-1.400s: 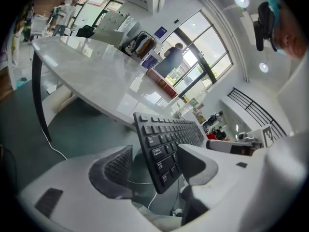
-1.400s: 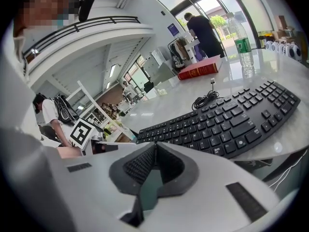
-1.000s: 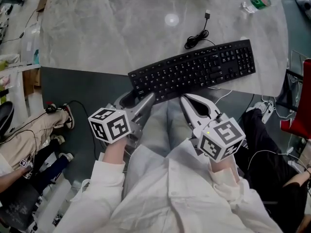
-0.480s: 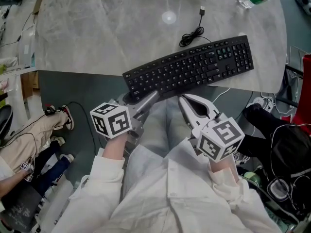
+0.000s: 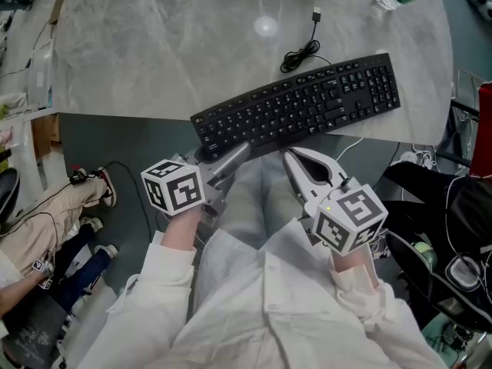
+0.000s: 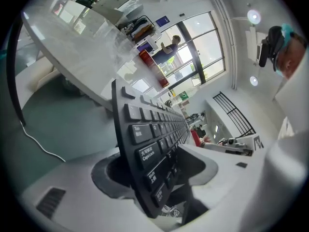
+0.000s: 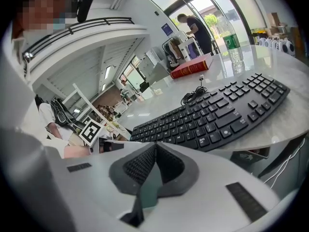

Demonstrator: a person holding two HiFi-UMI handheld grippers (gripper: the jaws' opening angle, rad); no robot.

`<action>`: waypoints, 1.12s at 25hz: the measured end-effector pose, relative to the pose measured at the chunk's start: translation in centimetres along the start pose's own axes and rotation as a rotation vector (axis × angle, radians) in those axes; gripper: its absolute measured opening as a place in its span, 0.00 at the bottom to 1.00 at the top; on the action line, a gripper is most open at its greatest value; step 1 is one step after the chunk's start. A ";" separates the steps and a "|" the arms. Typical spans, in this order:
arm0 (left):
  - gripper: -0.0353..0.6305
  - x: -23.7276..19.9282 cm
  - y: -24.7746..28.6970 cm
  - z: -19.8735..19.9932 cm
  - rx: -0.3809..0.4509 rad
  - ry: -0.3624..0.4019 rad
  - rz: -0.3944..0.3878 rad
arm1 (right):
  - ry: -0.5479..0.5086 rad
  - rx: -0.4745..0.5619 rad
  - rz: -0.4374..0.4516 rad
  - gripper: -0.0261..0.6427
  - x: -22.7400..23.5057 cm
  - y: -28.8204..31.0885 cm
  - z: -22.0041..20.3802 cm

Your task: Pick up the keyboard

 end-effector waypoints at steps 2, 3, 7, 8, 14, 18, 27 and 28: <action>0.47 0.0 0.0 0.0 0.006 0.016 -0.006 | 0.003 0.001 -0.004 0.09 0.1 0.1 -0.1; 0.47 0.0 0.1 0.0 0.007 0.026 -0.007 | 0.004 0.002 -0.006 0.09 0.2 0.1 -0.2; 0.45 -0.1 0.2 0.0 0.005 0.022 -0.025 | 0.008 0.005 -0.011 0.09 0.2 0.2 -0.4; 0.44 -0.1 0.2 -0.1 0.006 0.018 -0.034 | 0.006 0.003 -0.015 0.09 0.2 0.2 -0.4; 0.41 -0.3 0.0 0.1 -0.008 -0.006 -0.064 | 0.014 0.027 0.004 0.09 0.0 0.4 -0.3; 0.40 -0.2 -0.1 0.2 -0.021 -0.020 -0.065 | 0.039 0.040 0.016 0.09 0.2 0.3 -0.4; 0.33 -0.1 -0.5 0.3 -0.013 -0.033 -0.112 | 0.031 0.046 -0.017 0.09 1.2 0.3 -1.0; 0.33 -0.1 -0.5 0.3 -0.011 -0.031 -0.114 | 0.038 0.048 -0.019 0.09 1.4 0.3 -1.1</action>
Point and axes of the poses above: the fingertips, and each gripper's own axes: y forward along the fingers, x to its right, z out of its top, the point moved 10 cm from there along -y, backward along the fingers, and after that the axes turned 5 degrees about -y, right-handed, at the moved point
